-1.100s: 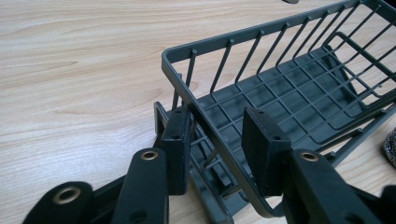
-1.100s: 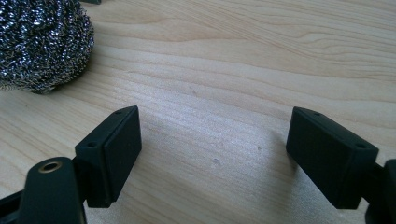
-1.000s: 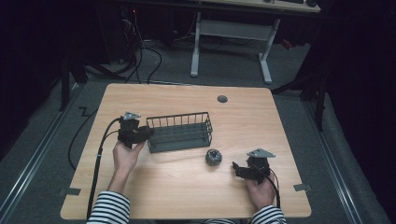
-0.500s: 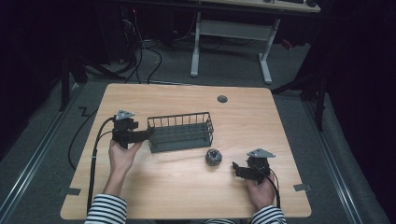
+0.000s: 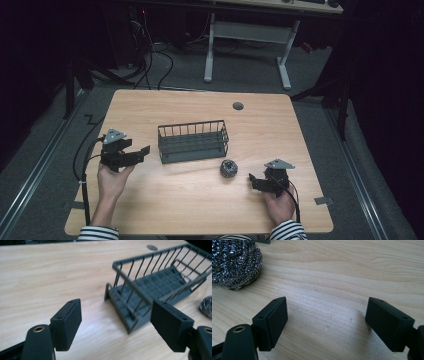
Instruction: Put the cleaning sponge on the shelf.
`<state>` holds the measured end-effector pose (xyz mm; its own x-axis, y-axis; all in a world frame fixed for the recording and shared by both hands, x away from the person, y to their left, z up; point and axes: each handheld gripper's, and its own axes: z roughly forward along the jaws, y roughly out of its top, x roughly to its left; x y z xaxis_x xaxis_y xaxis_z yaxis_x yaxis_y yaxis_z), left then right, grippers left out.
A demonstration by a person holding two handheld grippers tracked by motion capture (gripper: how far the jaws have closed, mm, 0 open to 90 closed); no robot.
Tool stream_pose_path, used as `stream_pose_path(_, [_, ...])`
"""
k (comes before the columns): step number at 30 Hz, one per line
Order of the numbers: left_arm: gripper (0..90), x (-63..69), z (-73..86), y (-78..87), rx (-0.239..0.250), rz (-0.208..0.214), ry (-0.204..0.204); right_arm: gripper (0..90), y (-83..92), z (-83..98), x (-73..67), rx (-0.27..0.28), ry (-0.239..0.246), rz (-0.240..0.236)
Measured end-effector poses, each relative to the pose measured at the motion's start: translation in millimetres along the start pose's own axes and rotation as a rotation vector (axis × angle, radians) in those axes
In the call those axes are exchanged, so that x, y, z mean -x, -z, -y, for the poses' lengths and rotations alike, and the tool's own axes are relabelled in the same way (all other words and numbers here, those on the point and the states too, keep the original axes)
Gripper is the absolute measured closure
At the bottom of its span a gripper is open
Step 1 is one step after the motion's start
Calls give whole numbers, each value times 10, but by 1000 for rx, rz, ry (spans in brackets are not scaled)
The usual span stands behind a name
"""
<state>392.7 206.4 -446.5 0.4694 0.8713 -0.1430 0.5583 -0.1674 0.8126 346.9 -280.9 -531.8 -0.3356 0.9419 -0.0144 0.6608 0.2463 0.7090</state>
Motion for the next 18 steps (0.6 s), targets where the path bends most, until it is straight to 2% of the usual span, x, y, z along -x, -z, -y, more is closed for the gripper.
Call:
stream_pose_path(1, [257,0,0,0,0,0,0,182,0,0,0,0,0,0])
stream_pose_path(3, [260,-38,119,40,-13,-22,-14,181,0,0,0,0,0,0])
stream_pose_path(6, [261,-56,206,53,-22,-28,-16,181,0,0,0,-1,0,0])
stream_pose_path(10, [262,-66,354,53,-30,-45,-43,180,0,0,0,-1,1,-1])
stream_pose_path(14, [262,-71,520,7,-50,-45,-34,181,1,2,3,0,4,-3])
stream_pose_path(15, [262,-71,520,7,-50,-45,-34,181,1,2,3,0,4,-3])
stream_pose_path(18, [262,-74,630,-46,-68,-63,-36,188,3,3,6,1,6,-6])
